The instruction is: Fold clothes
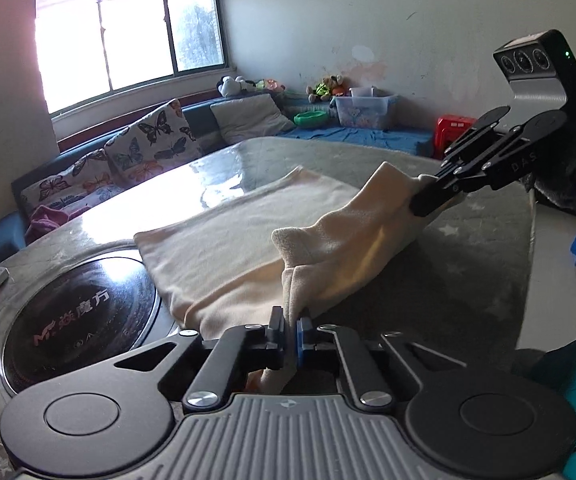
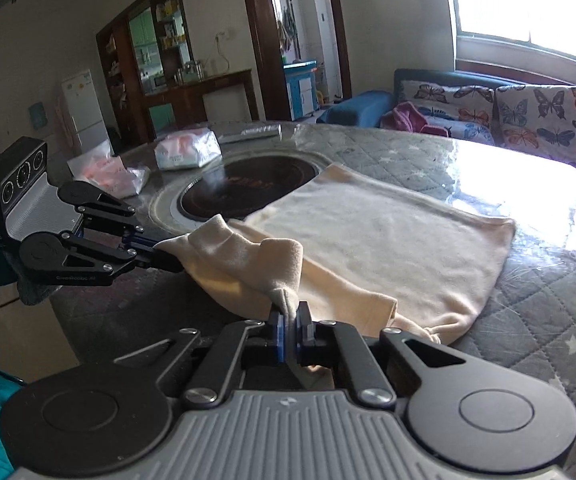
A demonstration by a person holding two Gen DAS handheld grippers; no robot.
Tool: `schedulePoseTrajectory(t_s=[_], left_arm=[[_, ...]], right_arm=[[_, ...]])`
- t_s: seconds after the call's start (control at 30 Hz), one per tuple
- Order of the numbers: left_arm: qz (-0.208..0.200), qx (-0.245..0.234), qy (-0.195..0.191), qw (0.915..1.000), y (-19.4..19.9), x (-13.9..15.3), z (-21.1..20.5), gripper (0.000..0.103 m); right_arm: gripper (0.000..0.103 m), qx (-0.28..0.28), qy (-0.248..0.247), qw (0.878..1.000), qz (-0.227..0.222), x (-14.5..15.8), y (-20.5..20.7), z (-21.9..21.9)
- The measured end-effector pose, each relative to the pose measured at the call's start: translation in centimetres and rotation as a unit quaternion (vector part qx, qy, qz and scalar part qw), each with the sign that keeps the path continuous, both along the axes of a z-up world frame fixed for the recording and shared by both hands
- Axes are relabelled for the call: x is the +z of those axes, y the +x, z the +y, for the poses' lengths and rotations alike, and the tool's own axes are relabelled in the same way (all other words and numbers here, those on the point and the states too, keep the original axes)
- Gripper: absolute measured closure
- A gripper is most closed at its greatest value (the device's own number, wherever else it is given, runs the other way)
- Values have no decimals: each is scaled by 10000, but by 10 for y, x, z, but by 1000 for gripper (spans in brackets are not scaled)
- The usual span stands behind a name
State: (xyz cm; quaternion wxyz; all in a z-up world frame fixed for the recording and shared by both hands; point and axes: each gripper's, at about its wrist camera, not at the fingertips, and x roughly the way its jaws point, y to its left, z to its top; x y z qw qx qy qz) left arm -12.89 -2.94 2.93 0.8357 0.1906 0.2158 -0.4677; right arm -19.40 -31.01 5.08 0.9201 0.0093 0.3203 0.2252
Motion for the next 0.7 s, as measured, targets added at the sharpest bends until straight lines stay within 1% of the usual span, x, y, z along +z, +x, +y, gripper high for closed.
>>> schedulePoseTrajectory(t_s=[0.23,0.37,0.43,0.53,0.6,0.7], left_arm=[[173,-219,-308,9991,-52,30,20,97],[292,-225,-357,9987,-60,33,21,97],[314,-175,-354,9987,-52,33,16,97],[282,-102,-341,9990,-30,39,5,97],[206,-48,-323,9993,-12,43,-4,97],[106,47,-214,9997,21,46,-24,97]], right_arm=[[99,150,109,9997,-143,32,-55,-2],[99,162,194,9997,-14,39,-73,-2],[99,140,192,9997,9,38,-71,-3],[99,62,246,9997,-30,39,-58,-7],[99,17,245,9996,-118,42,-44,-11],[99,-76,261,9994,-198,47,-12,-20]])
